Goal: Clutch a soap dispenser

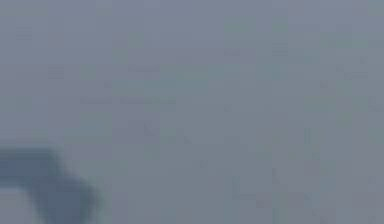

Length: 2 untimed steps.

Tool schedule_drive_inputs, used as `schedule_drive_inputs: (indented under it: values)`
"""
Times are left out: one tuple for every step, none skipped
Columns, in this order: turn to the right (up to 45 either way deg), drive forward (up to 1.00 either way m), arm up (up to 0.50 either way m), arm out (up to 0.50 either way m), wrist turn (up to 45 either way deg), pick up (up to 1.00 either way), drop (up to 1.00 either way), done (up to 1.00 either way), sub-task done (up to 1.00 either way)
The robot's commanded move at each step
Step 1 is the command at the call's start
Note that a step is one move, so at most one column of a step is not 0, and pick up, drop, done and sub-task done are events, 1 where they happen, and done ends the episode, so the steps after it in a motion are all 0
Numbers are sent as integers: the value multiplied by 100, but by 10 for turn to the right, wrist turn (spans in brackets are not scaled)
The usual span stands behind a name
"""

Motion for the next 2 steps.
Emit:
schedule_drive_inputs:
  values:
    - [0,0,50,0,0,0,0,0,0]
    - [0,0,6,0,0,0,0,0,0]
